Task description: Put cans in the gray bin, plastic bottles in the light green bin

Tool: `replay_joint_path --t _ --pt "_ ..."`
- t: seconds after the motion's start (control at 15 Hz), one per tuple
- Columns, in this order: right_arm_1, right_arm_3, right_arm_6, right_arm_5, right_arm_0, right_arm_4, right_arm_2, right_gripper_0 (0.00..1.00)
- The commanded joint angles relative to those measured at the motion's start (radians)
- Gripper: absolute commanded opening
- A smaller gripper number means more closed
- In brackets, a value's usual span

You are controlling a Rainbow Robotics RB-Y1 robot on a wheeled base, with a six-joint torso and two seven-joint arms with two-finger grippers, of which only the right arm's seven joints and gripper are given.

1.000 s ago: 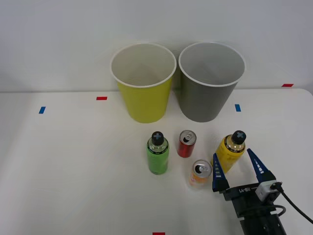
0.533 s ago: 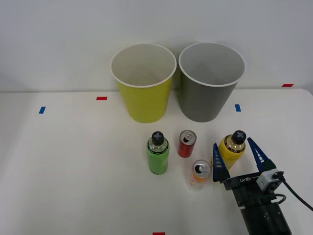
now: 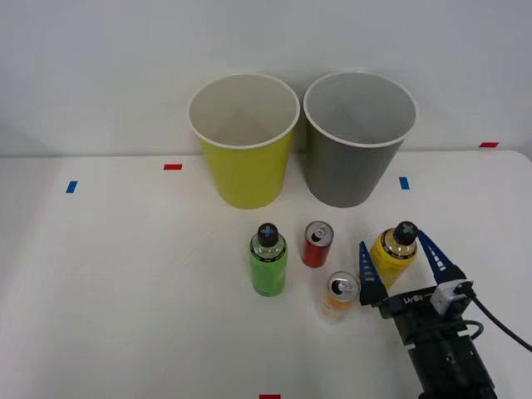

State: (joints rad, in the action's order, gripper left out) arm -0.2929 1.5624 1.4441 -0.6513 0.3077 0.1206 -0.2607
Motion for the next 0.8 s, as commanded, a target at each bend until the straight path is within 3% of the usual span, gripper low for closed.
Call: replay_joint_path --t 0.07,0.27,0.33,0.4,0.47,0.6,0.8 --pt "-0.002 0.001 0.01 0.025 -0.022 0.01 0.0 1.0" --pt "-0.003 0.001 0.016 0.035 -0.029 0.013 -0.003 0.99" --pt "-0.005 0.001 0.019 0.035 -0.029 0.016 -0.006 0.76" --pt "-0.008 0.001 0.021 0.033 -0.029 0.024 -0.011 0.39" --pt "-0.008 0.001 0.022 0.033 -0.027 0.036 -0.018 0.08" --pt "-0.008 0.001 0.028 0.033 -0.029 0.051 -0.023 0.0" --pt "-0.005 0.001 0.039 0.033 -0.029 0.062 -0.023 0.0"
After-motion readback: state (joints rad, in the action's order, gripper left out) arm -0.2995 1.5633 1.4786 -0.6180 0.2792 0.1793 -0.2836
